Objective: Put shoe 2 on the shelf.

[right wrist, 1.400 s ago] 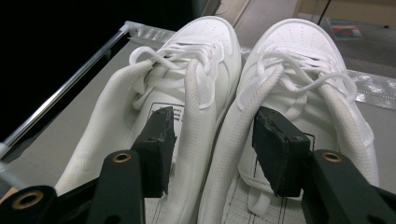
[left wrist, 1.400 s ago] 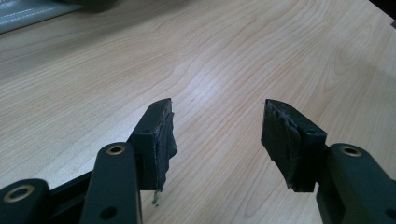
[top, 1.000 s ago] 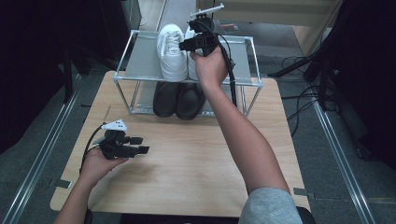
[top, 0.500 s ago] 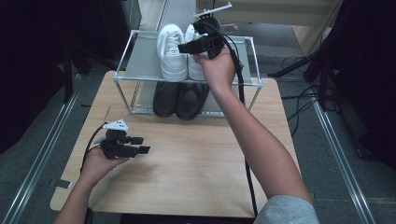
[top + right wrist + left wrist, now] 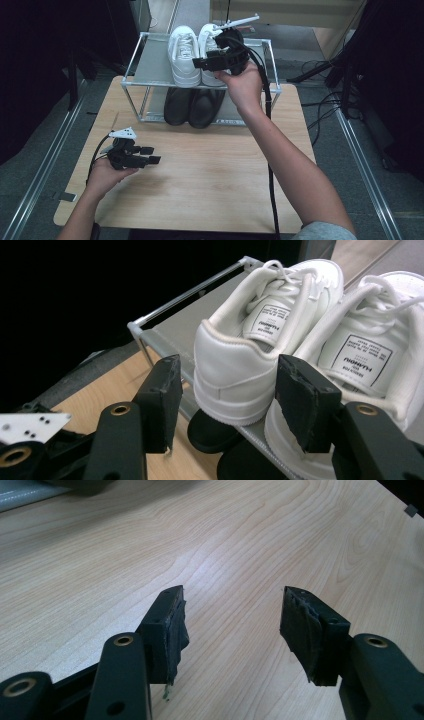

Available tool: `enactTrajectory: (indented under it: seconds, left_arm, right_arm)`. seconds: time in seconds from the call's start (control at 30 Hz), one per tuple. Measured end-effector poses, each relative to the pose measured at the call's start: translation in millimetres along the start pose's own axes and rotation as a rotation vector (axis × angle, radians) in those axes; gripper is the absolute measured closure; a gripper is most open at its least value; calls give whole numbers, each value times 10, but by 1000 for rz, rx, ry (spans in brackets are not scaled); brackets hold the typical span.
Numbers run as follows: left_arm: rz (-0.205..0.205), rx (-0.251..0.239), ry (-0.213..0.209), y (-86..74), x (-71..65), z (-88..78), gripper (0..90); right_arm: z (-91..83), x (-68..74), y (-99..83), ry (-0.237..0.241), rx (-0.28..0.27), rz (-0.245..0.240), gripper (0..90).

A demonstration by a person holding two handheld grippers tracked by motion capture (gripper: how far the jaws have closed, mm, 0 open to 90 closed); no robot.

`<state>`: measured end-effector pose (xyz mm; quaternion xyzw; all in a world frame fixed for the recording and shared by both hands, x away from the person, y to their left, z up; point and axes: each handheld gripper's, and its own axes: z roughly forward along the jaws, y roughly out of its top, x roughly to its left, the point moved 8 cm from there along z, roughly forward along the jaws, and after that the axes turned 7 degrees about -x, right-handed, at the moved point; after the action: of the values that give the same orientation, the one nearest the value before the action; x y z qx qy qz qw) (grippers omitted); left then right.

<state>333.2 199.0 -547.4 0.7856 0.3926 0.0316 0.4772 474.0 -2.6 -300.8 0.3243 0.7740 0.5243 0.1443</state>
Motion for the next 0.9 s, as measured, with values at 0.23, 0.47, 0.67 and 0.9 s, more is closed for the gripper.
enactTrajectory:
  seconds: [0.23,0.47,0.67,0.9]
  left_arm:
    - [-2,-5,-3,8,-12,-4,438]
    - [5,5,-1,0,-3,2,437]
    - [28,7,12,2,-23,18,437]
    - [27,12,7,-2,-35,32,437]
  right_arm:
    - [-114,19,-173,24,-11,-29,439]
    - [-174,27,-381,69,-12,-51,416]
    - [-204,43,-590,87,-10,-75,400]
    - [-198,41,-966,128,-4,-43,395]
